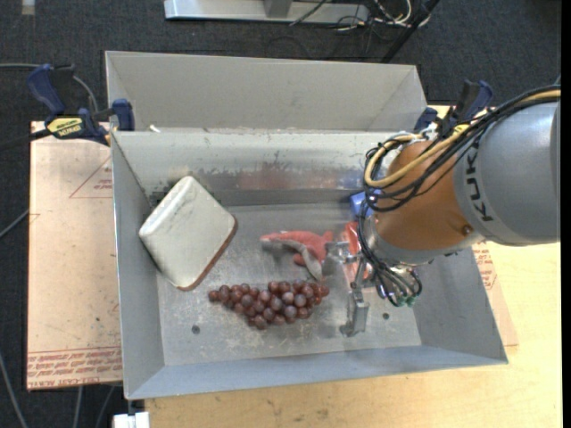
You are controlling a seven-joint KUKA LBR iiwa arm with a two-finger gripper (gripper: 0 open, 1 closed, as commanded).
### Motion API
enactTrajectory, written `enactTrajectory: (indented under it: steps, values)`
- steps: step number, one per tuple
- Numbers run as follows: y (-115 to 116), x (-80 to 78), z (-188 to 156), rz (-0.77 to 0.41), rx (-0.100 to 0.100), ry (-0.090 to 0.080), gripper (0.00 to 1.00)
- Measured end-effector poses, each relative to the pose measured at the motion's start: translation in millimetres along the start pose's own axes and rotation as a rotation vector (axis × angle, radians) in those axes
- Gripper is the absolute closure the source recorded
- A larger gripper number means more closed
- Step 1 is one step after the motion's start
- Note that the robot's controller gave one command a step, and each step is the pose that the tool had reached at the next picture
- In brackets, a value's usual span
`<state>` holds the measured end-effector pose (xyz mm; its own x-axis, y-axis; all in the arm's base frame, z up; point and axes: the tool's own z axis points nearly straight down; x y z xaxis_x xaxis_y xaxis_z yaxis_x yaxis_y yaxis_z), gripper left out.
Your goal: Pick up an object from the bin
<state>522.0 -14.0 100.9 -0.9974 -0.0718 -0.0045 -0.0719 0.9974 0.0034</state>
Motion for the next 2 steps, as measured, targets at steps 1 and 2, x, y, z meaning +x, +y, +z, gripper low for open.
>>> enactTrajectory:
  steps: [1, 2]
  values:
    - [26.2, 0.2, 0.0, -0.037, 0.002, 0.008, 0.00]
    - [77.5, 0.7, 22.5, 0.021, -0.001, -0.001, 1.00]
